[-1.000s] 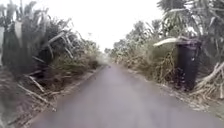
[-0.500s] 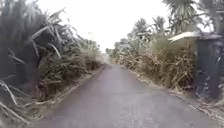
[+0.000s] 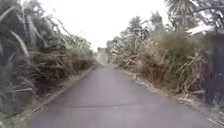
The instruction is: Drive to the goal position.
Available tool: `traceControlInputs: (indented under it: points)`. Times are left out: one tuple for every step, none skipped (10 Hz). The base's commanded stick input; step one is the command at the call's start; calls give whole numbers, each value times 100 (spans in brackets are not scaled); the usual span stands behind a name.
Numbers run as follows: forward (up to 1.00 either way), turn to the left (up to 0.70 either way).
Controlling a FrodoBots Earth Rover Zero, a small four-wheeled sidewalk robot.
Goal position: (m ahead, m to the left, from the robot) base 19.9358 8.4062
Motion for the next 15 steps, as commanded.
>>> traceControlInputs:
  points:
    - [100, 0]
    - [100, 0]
    - [100, 0]
    - [100, 0]
    - [100, 0]
    - [100, 0]
    - [100, 0]
    - [100, 0]
    - [100, 0]
    - [100, -2]
    - [100, -2]
    - [100, -2]
    - [100, -2]
    - [100, -2]
    - [100, -2]
